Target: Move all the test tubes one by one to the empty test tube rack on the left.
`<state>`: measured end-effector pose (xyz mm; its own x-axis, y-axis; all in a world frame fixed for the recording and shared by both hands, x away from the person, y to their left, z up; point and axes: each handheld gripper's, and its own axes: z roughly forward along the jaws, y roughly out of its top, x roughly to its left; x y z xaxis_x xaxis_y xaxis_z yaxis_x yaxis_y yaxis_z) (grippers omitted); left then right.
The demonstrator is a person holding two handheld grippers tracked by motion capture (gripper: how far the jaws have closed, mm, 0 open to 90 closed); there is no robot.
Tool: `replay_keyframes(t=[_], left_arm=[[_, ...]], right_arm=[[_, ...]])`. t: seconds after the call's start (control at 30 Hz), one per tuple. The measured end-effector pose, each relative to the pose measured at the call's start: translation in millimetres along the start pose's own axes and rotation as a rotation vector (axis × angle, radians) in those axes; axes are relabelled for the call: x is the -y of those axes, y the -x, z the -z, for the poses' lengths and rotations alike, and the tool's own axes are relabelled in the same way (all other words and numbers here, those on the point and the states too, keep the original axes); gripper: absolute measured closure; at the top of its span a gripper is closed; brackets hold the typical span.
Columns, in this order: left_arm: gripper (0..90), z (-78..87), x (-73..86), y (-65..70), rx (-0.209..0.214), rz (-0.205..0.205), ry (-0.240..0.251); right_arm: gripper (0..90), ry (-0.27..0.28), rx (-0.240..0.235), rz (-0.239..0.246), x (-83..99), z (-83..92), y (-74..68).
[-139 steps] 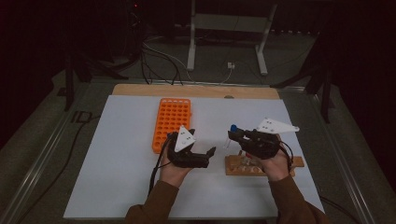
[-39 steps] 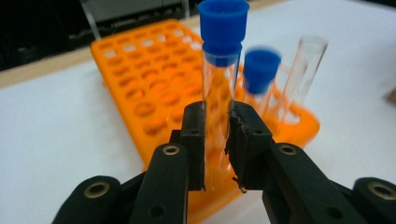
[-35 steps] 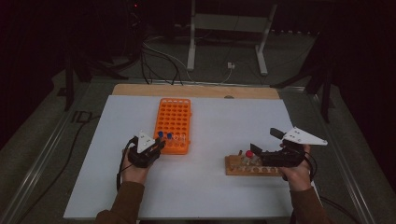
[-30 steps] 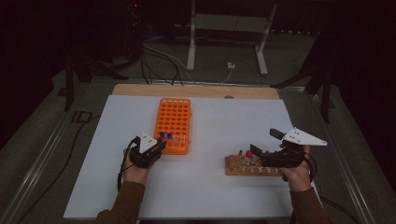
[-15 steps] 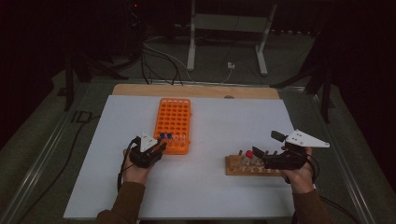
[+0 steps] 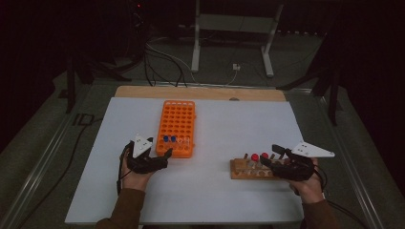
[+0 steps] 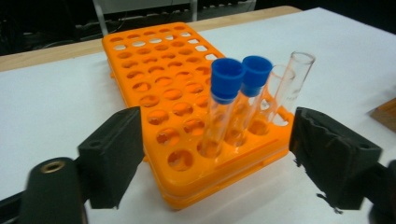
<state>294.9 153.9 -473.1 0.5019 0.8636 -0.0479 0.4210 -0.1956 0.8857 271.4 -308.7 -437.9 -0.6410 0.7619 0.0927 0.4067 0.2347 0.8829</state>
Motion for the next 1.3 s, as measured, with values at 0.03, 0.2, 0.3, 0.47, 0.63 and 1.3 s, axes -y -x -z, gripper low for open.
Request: replay_keyframes(t=[0.03,0.2,0.3,0.47,0.63,1.3], left_arm=[[16.2,0.7,-0.4,0.3,0.010,0.007,0.001],[7.7,2.3,-1.9,2.3,0.033,0.029,0.006],[1.9,3.5,-3.1,3.7,0.030,0.034,0.013],[0.4,5.5,-4.4,4.9,0.029,0.034,0.029],[0.4,5.9,-5.0,6.7,0.036,0.028,0.032],[0.5,15.8,-21.5,3.9,0.030,-0.004,0.069]], right_arm=[[36.7,-0.007,0.002,0.006,1.5,-0.9,-0.1],[50.2,-0.030,-0.020,0.016,7.9,-5.3,-1.3],[59.1,-0.040,-0.031,0.033,10.6,-8.4,-3.1],[68.7,-0.050,-0.046,0.052,12.3,-12.4,-6.0],[70.0,-0.044,-0.056,0.054,10.9,-12.0,-6.0],[70.2,0.043,-0.059,0.041,-14.6,8.8,-3.0]])
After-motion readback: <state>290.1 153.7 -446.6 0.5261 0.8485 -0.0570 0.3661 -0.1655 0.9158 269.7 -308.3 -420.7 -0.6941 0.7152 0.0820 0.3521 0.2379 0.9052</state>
